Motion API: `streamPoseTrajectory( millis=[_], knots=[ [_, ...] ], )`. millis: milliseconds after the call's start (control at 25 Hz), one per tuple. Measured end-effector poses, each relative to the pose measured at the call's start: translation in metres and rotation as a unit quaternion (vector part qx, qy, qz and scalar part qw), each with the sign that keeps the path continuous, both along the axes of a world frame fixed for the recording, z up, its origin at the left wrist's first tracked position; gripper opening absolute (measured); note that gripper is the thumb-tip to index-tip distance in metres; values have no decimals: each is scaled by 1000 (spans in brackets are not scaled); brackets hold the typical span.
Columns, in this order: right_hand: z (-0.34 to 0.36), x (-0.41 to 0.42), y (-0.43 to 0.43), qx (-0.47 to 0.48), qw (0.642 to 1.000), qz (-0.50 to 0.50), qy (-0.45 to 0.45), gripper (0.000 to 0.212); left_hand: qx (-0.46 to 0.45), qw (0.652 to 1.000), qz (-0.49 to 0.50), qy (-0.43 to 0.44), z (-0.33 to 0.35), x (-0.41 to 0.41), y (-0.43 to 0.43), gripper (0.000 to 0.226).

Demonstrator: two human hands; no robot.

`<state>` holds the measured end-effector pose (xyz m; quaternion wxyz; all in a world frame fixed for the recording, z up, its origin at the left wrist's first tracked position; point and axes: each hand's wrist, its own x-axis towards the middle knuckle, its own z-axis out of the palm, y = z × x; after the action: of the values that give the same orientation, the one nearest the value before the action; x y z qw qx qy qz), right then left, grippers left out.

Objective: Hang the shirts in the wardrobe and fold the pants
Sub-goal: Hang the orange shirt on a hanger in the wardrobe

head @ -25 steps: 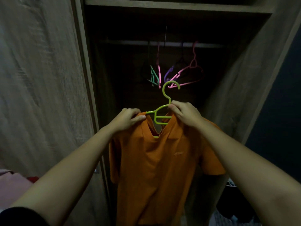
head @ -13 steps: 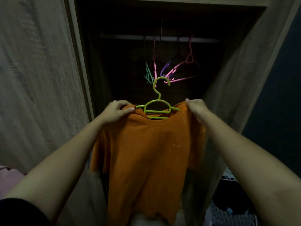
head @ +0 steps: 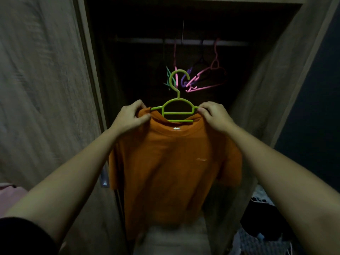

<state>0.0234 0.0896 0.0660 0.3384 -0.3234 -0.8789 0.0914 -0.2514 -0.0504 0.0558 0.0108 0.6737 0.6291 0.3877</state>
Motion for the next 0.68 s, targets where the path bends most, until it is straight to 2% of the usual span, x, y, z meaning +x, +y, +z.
streamPoseTrajectory(
  millis=[80, 120, 240, 280, 360, 440, 480, 600, 680],
  knots=[
    [-3, -6, 0, 23, 1000, -8, 5, 27, 36, 988, 111, 102, -6, 2, 3, 43],
    [-3, -8, -2, 27, 1000, 0, 2, 27, 57, 977, 168, 120, -8, 5, 4, 36],
    [3, -8, -8, 35, 999, 16, 2, 28, 116, 964, 228, 77, -9, 11, 3, 20],
    [4, -7, -9, 38, 999, 18, 10, 28, 132, 965, 214, 72, -9, 11, 2, 20],
    [6, 0, -8, 34, 999, 20, 24, 28, 122, 984, 121, 37, -2, 6, 0, 26],
    [5, 9, -6, 22, 999, 23, 39, 27, 42, 999, 8, -14, 12, 0, -7, 34],
    [4, 14, -6, 11, 999, 29, 42, 27, 6, 1000, -16, -17, 17, -4, -11, 34],
    [2, 26, -1, -43, 998, 33, -9, 31, -3, 999, -18, -28, 19, -18, -17, 15],
    [-1, 29, 2, -70, 996, 22, -43, 19, 8, 999, -16, -41, 17, -21, -19, 10]
  ],
)
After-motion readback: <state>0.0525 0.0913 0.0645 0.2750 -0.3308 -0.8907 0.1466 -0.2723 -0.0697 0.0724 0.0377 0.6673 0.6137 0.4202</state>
